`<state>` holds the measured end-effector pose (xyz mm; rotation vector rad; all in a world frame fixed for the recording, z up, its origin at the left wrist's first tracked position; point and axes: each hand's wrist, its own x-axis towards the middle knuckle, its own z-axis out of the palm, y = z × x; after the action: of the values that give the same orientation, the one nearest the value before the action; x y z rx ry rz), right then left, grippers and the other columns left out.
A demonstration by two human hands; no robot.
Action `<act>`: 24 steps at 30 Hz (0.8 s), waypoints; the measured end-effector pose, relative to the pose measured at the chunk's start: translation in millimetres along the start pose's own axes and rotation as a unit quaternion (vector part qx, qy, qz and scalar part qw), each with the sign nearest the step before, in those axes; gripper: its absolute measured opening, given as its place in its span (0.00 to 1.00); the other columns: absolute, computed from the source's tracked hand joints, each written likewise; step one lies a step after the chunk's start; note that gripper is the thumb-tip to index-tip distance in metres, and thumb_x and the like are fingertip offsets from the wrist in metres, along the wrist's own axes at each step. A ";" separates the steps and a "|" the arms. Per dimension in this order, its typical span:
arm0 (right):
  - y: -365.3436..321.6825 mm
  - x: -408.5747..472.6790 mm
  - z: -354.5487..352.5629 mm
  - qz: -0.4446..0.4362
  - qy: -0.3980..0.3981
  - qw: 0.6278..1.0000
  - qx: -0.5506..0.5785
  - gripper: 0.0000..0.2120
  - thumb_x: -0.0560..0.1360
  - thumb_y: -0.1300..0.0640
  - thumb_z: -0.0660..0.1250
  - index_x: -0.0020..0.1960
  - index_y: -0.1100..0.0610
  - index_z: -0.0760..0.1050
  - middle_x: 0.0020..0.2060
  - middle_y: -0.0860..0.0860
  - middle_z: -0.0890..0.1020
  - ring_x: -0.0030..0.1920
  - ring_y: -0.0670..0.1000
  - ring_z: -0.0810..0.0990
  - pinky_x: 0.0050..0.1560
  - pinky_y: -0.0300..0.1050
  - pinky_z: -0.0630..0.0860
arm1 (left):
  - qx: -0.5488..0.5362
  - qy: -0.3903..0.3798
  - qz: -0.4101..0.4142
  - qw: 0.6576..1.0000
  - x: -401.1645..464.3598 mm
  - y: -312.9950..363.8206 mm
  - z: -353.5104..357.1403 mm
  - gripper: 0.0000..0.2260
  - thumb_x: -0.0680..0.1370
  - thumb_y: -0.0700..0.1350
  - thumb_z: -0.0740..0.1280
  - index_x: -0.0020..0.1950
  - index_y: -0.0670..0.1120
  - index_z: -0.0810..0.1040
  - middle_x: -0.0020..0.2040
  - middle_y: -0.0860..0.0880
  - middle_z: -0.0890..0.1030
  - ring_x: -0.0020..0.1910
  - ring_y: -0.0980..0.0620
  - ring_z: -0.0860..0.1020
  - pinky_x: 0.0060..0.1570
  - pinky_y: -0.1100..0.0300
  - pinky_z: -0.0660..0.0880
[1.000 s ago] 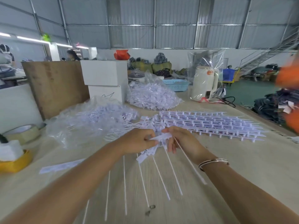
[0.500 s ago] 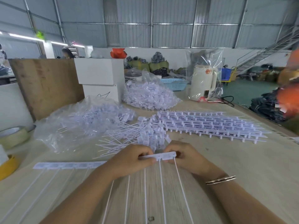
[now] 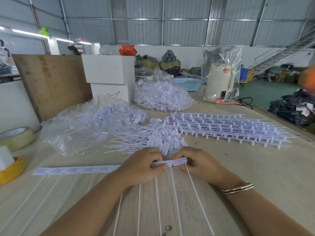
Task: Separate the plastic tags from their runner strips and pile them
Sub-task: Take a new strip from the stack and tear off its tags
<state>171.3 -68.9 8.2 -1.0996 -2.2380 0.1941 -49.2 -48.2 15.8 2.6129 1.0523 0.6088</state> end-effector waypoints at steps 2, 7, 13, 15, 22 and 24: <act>0.6 -0.6 -0.7 0.013 0.020 1.000 0.011 0.04 0.72 0.57 0.71 0.45 0.52 0.78 0.36 0.43 0.78 0.35 0.42 0.76 0.37 0.43 0.73 | 0.018 0.028 0.008 0.999 0.0 0.6 1.1 0.10 0.77 0.53 0.65 0.44 0.47 0.79 0.42 0.53 0.77 0.43 0.57 0.74 0.45 0.56 0.70; -4.8 -1.6 -1.4 -0.016 0.039 0.999 0.012 0.06 0.71 0.51 0.69 0.42 0.54 0.76 0.32 0.40 0.73 0.33 0.39 0.72 0.33 0.35 0.67 | -0.080 -0.007 -0.048 0.996 -1.7 5.3 6.6 0.09 0.78 0.56 0.62 0.43 0.53 0.77 0.32 0.57 0.71 0.30 0.61 0.68 0.35 0.60 0.65; -4.0 -0.7 0.1 0.005 0.010 0.995 0.098 0.06 0.70 0.56 0.73 0.41 0.46 0.78 0.34 0.47 0.78 0.33 0.45 0.75 0.36 0.41 0.71 | -0.161 -0.023 -0.061 0.985 -1.5 1.4 1.7 0.06 0.75 0.52 0.69 0.45 0.51 0.80 0.39 0.47 0.80 0.33 0.58 0.72 0.37 0.61 0.66; -4.1 0.4 1.9 0.022 0.006 0.990 0.139 0.08 0.70 0.58 0.72 0.41 0.46 0.77 0.32 0.44 0.77 0.33 0.41 0.74 0.36 0.35 0.69 | -0.161 -0.021 -0.060 0.985 -1.1 0.7 2.6 0.05 0.74 0.52 0.69 0.44 0.51 0.80 0.37 0.49 0.79 0.32 0.60 0.71 0.35 0.62 0.64; -9.2 0.5 0.1 0.059 0.037 0.977 0.203 0.14 0.72 0.55 0.68 0.32 0.40 0.78 0.28 0.49 0.78 0.29 0.42 0.73 0.34 0.37 0.70 | -0.177 -0.026 -0.060 0.982 -1.1 3.7 2.3 0.05 0.76 0.51 0.68 0.42 0.52 0.78 0.35 0.56 0.80 0.34 0.58 0.76 0.39 0.58 0.72; -10.7 1.2 -1.0 0.062 0.041 0.973 0.220 0.14 0.72 0.53 0.66 0.32 0.38 0.78 0.29 0.53 0.79 0.30 0.47 0.74 0.36 0.44 0.71 | -0.205 -0.040 -0.053 0.976 -2.1 4.8 -2.2 0.05 0.77 0.49 0.67 0.42 0.51 0.78 0.37 0.55 0.83 0.38 0.57 0.80 0.44 0.59 0.75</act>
<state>164.2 -75.1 13.7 -0.9784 -1.9262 0.6526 -48.7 -52.9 19.0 2.1920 0.9194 0.6154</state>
